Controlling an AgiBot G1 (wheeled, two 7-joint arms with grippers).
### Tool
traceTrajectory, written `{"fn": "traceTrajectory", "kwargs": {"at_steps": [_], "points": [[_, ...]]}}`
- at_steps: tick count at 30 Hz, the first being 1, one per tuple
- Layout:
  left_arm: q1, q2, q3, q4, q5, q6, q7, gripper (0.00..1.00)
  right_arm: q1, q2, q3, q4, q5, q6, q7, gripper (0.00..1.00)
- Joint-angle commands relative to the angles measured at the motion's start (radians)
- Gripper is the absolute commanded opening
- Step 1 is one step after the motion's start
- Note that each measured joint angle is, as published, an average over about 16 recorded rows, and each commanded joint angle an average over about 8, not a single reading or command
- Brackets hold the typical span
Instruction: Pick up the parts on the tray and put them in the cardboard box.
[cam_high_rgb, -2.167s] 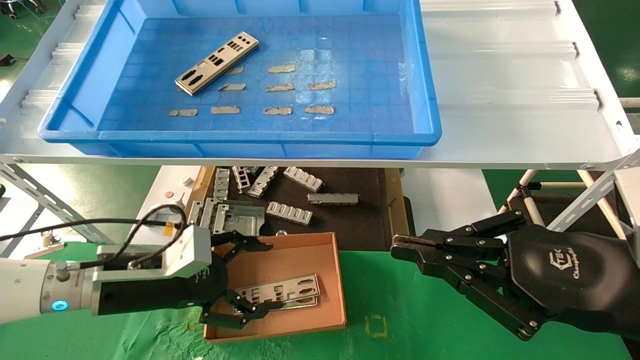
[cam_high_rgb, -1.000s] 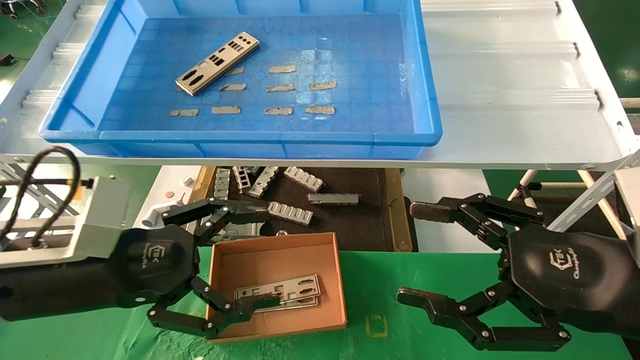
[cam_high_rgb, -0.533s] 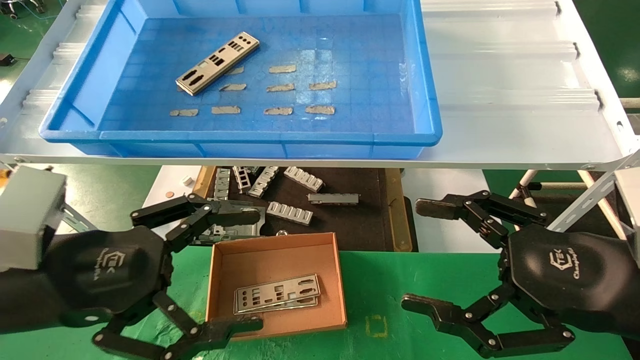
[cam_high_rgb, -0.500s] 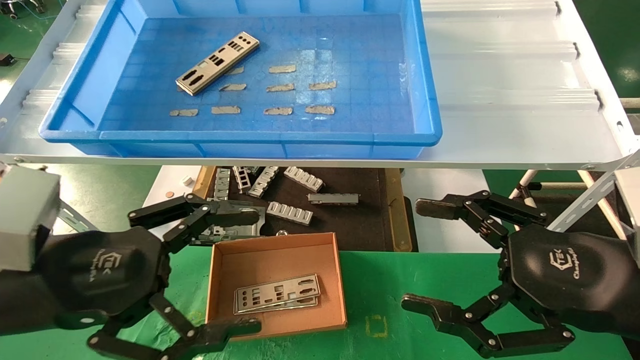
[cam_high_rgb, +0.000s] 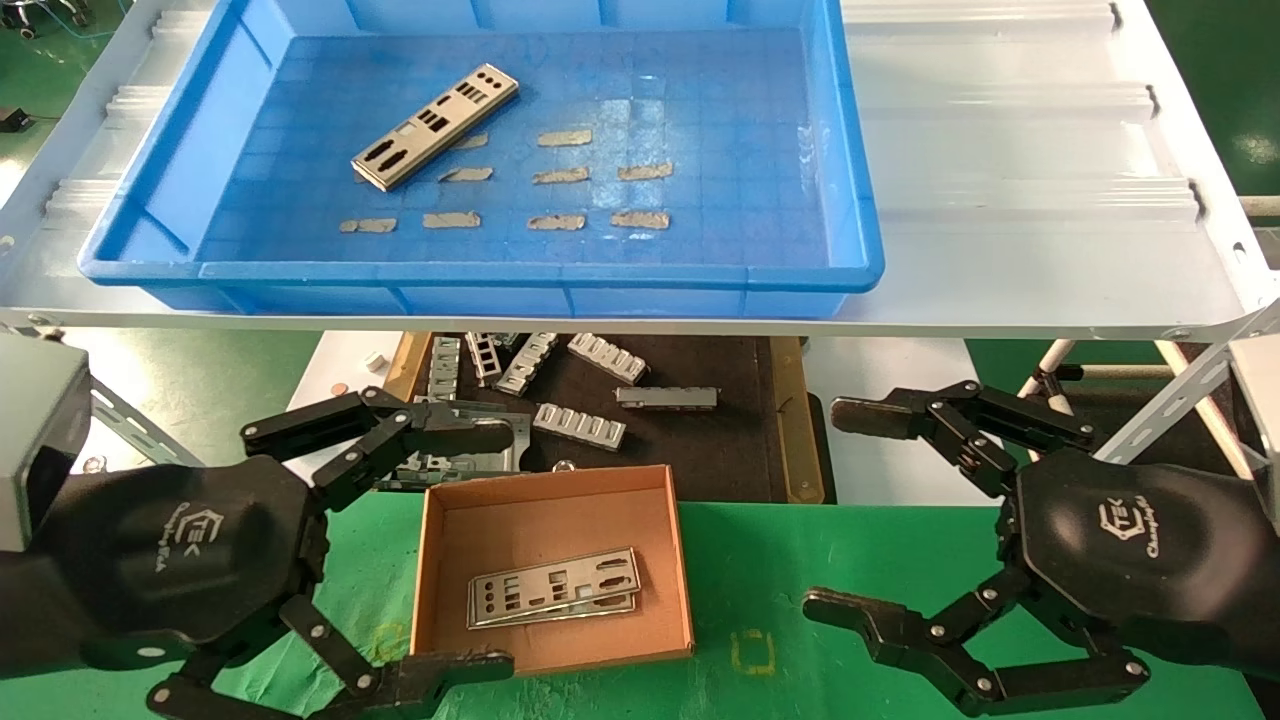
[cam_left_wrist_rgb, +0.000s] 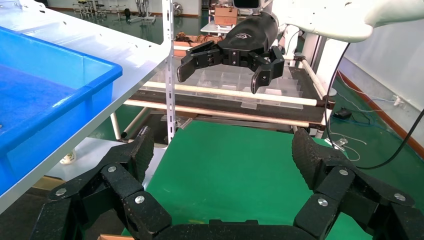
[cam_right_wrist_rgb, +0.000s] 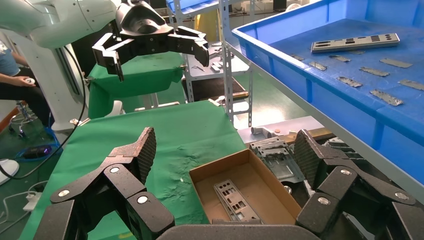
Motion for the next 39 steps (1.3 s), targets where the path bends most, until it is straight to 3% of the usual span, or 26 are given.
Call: {"fn": "traceTrajectory", "kwargs": {"at_steps": [1, 39], "points": [[-0.001, 0.001, 0.002, 0.002, 0.001, -0.002, 0.001, 1.00, 0.000, 0.000, 0.000, 0.000, 0.000, 0.000, 0.000, 1.00], [-0.005, 0.004, 0.011, 0.008, 0.008, -0.008, 0.006, 1.00, 0.000, 0.000, 0.000, 0.000, 0.000, 0.000, 0.000, 1.00]]}}
